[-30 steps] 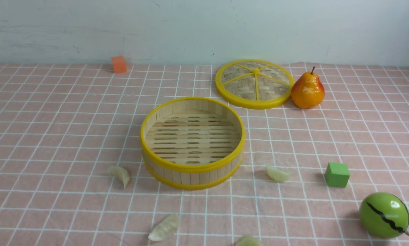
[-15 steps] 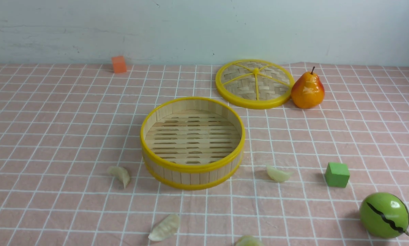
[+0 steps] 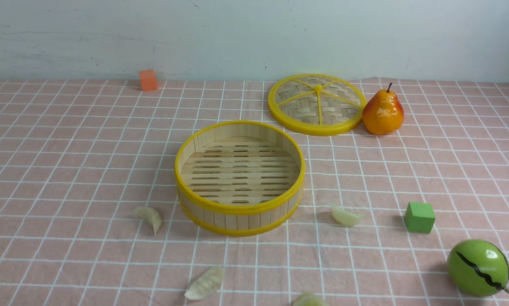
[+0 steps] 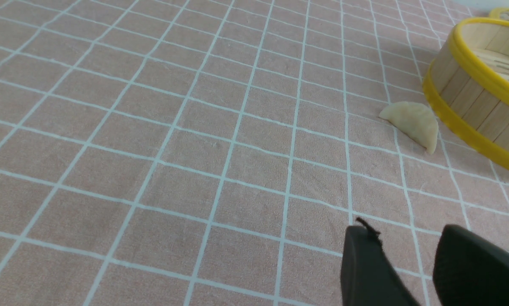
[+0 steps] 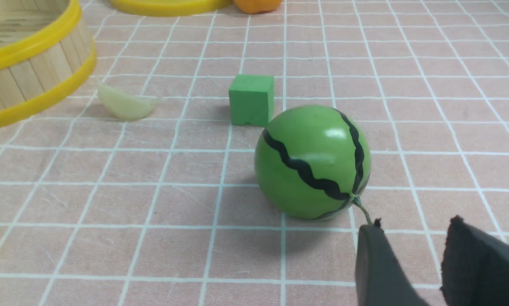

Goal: Put the dumplings into the steamer on the table with the pink tablecloth.
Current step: 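Reach for and grasp a dumpling on the table with the left gripper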

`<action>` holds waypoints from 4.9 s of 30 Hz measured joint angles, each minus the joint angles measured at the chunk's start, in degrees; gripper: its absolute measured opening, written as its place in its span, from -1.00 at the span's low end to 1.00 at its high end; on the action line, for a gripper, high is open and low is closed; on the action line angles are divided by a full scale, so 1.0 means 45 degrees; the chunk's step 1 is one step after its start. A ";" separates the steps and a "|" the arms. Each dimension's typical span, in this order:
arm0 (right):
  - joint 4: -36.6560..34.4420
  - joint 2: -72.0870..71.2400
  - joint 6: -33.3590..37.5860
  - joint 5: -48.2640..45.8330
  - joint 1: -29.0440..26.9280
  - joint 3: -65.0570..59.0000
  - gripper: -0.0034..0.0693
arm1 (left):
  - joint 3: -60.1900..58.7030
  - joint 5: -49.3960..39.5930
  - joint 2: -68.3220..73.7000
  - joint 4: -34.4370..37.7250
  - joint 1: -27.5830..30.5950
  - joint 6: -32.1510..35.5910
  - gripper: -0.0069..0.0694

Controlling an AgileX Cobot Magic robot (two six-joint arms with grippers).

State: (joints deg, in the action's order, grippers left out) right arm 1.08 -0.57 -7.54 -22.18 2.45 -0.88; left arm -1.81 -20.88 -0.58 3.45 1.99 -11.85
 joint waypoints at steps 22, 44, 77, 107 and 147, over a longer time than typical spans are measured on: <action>-0.9759 0.0000 -0.2456 0.0439 0.0000 -0.0115 -0.25 | 0.0000 0.2228 0.0000 1.0868 0.0000 -0.7038 -0.19; -0.9302 0.3550 0.4383 -0.0360 0.0000 0.4357 -0.96 | 0.7945 -0.3405 0.6997 0.4065 0.0000 0.1208 -0.85; -0.7304 1.3918 0.8199 -0.8648 0.5118 1.0178 -0.91 | 1.7904 -0.6424 2.3904 -0.0840 -0.3350 -0.2857 0.66; -0.7012 1.3885 0.8199 -0.7980 0.5118 1.0183 -0.86 | 1.9724 -0.7289 2.3703 -0.1142 -0.3363 -0.1551 -0.86; -0.7023 1.3885 0.8199 -0.7849 0.5118 1.0183 -0.77 | 1.7141 -0.6743 2.5164 -0.2307 -0.4697 -0.1507 -0.36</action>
State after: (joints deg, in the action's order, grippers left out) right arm -30.52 61.92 29.35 -57.50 25.48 44.95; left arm 75.32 -51.22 112.66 -6.93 -19.14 -18.63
